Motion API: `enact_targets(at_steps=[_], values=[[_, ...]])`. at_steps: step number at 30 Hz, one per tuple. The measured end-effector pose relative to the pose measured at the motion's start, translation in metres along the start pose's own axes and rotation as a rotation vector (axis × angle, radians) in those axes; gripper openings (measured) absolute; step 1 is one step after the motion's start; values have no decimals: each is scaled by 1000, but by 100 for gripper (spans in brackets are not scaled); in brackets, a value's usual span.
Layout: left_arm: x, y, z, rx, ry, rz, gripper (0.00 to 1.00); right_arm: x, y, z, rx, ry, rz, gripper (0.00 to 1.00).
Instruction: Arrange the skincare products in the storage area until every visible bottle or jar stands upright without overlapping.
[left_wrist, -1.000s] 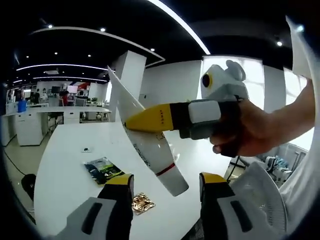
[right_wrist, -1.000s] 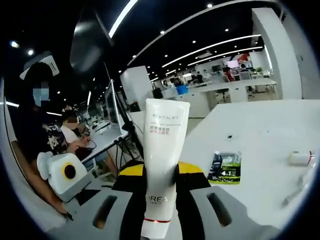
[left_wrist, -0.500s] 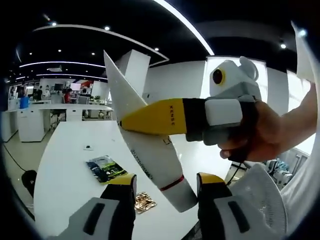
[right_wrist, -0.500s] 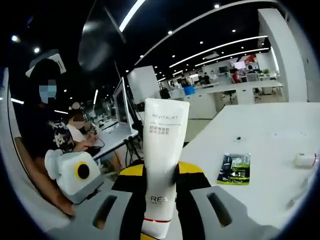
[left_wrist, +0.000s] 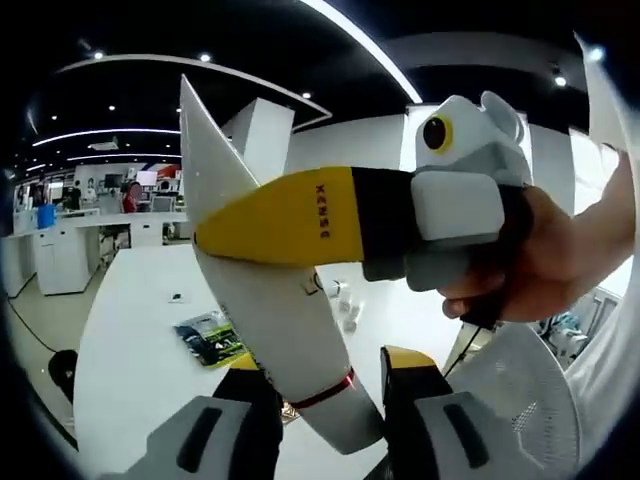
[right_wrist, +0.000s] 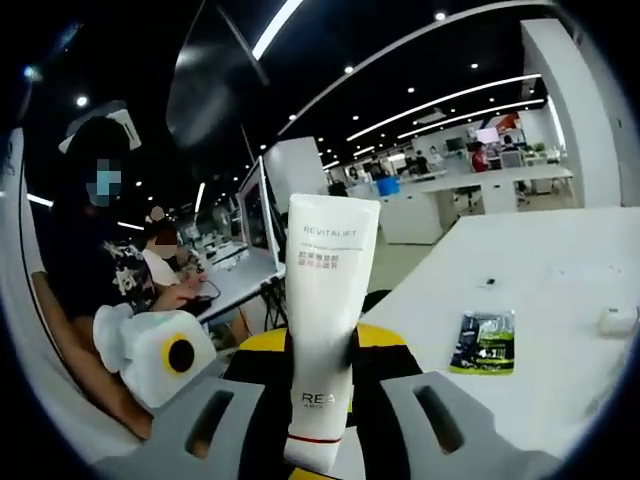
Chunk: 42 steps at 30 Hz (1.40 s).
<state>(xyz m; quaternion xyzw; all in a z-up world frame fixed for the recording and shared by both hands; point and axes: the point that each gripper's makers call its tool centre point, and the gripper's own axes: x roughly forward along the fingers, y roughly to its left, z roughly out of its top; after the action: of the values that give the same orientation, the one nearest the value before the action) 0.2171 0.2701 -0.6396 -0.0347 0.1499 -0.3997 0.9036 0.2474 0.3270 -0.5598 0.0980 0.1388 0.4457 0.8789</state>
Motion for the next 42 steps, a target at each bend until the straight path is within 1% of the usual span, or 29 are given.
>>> enact_targets(at_steps=[2, 9, 15, 18, 22, 25, 30, 35, 38, 39, 42], values=[[-1, 2, -1, 10, 8, 8, 34, -1, 0, 2, 1, -6, 0, 19], [-3, 12, -3, 29, 16, 47, 29, -4, 0, 5, 2, -12, 2, 19], [-4, 15, -3, 16, 21, 60, 27, -10, 0, 5, 14, -20, -11, 19], [-2, 11, -1, 35, 14, 55, 28, -12, 0, 5, 16, -20, -17, 19], [-2, 8, 0, 57, 7, 48, 32, -14, 3, 0, 23, -10, -17, 19], [-3, 9, 0, 54, 8, 53, 34, -14, 5, -4, 26, -5, -14, 19], [-4, 13, 2, 56, 0, 66, 35, -12, 9, -5, 31, 0, -6, 19], [-5, 14, 6, 71, -21, 77, 37, -10, 13, -8, 20, 10, 4, 19], [-4, 14, 6, 56, -24, 73, 37, -11, 14, -9, 16, 13, 7, 19], [-4, 14, 6, 60, -23, 75, 37, -11, 15, -9, 16, 13, 8, 19], [-6, 17, 5, 121, -3, 101, 37, -11, 15, -9, 18, 12, 12, 19]])
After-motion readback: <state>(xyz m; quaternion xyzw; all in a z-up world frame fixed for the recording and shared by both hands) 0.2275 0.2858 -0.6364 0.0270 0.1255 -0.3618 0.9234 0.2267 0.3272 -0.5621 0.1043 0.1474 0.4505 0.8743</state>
